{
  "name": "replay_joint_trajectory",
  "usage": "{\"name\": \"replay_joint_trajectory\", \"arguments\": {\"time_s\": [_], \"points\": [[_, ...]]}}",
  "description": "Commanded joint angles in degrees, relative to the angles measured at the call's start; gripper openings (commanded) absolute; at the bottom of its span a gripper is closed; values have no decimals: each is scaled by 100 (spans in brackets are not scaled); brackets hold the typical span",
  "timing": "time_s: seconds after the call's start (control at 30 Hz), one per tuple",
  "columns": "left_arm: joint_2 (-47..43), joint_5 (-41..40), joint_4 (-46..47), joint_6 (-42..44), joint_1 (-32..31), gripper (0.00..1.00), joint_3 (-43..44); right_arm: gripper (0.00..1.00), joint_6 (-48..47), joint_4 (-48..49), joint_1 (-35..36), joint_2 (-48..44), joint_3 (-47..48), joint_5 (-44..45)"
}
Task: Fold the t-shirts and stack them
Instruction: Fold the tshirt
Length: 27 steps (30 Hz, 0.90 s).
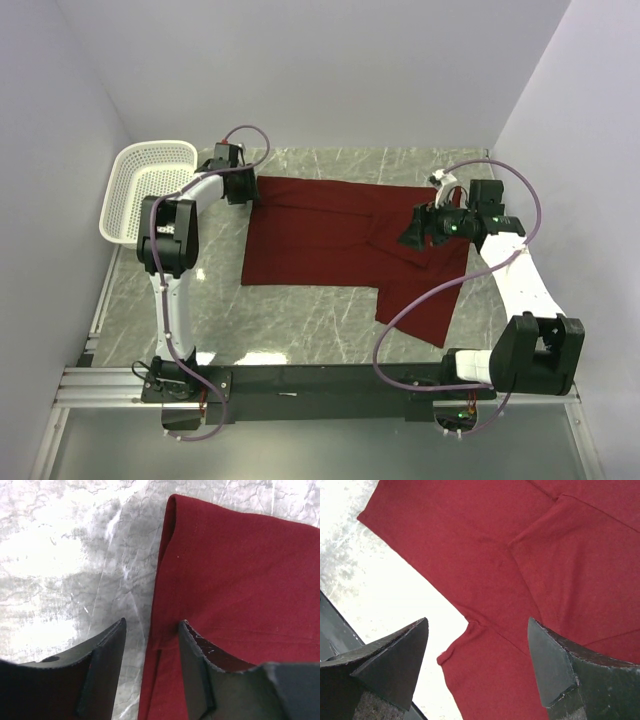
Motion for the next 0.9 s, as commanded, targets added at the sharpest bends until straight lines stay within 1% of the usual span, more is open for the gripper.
{"name": "replay_joint_trajectory", "arguments": {"time_s": [0.0, 0.2, 0.33, 0.4, 0.5, 0.53, 0.63, 0.7, 0.73, 0.8, 0.87], "points": [[185, 167, -242, -67, -16, 52, 120, 86, 48, 234, -111, -191, -16, -170], [272, 246, -347, 38, -78, 45, 58, 86, 48, 243, -164, -173, -17, -223], [334, 298, -435, 82, -201, 37, 14, 86, 39, 234, -190, -191, -17, -240], [343, 325, -435, 100, -245, 35, -56, 86, 39, 226, -216, -191, -17, -249], [378, 290, -453, 91, -289, 29, -143, 86, 39, 226, -234, -200, -17, -275], [378, 264, -461, 91, -298, 21, -161, 86, 39, 217, -251, -208, -25, -293], [326, 79, -479, 82, -289, 9, -293, 86, 30, 217, -278, -217, -25, -319], [255, 53, -444, 12, -254, 4, -389, 86, 21, 199, -269, -226, -17, -346], [185, 26, -435, -14, -245, 4, -399, 86, 21, 182, -278, -235, -17, -346], [97, -271, -479, -76, -236, 1, -425, 86, 12, 173, -278, -235, -34, -354], [-78, -255, -505, -119, -157, 1, -469, 86, 4, 182, -295, -270, -43, -363]]}}
